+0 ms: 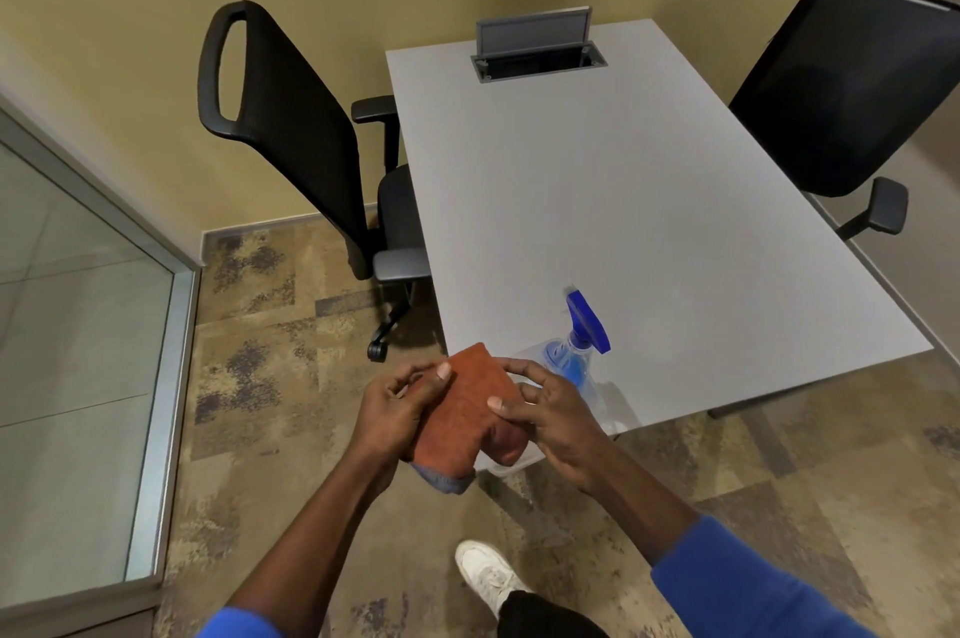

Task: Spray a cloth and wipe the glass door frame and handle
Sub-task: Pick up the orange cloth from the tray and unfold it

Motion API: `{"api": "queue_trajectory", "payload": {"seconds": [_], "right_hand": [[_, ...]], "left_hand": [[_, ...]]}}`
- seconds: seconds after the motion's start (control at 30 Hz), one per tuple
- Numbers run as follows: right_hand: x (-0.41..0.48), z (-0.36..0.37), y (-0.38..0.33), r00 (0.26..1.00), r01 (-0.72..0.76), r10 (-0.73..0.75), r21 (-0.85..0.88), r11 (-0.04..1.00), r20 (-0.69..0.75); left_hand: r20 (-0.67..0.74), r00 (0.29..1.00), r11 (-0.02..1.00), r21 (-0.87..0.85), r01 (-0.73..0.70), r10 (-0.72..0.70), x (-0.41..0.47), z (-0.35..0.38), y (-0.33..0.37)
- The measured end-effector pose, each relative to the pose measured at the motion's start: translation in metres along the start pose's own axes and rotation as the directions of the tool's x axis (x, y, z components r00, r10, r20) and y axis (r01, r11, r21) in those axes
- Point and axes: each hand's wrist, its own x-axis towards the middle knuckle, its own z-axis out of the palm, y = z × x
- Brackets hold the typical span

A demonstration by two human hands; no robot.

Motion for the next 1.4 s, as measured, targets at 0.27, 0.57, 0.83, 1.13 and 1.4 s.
{"api": "queue_trajectory", "payload": {"seconds": [0.27,0.57,0.83,1.13,1.4], "right_hand": [[-0.002,0.005,0.002,0.998,0.017,-0.023,-0.107,0.994,-0.059],[-0.008,0.0,0.004,0.987,0.137,-0.159,-0.338,0.931,-0.038],[-0.009,-0.013,-0.006,0.986,0.165,-0.14,-0.59,0.79,0.089],[-0.014,-0.003,-0.005,0.995,0.1,-0.1,-0.14,0.985,0.011],[-0.018,-0.002,0.008,0.963,0.047,-0.089,-0.165,0.985,-0.256]], "left_hand": [[0.044,0.999,0.935,0.353,-0.044,0.031,0.003,-0.001,-0.002],[0.11,0.992,0.945,0.313,-0.088,0.056,0.002,-0.001,0.012],[0.202,0.972,0.981,-0.125,0.148,-0.121,0.005,-0.024,0.039],[0.518,0.794,0.736,-0.394,0.551,-0.317,-0.022,-0.022,-0.005],[0.43,0.848,0.84,-0.295,0.456,-0.309,-0.018,-0.014,-0.015]]}}
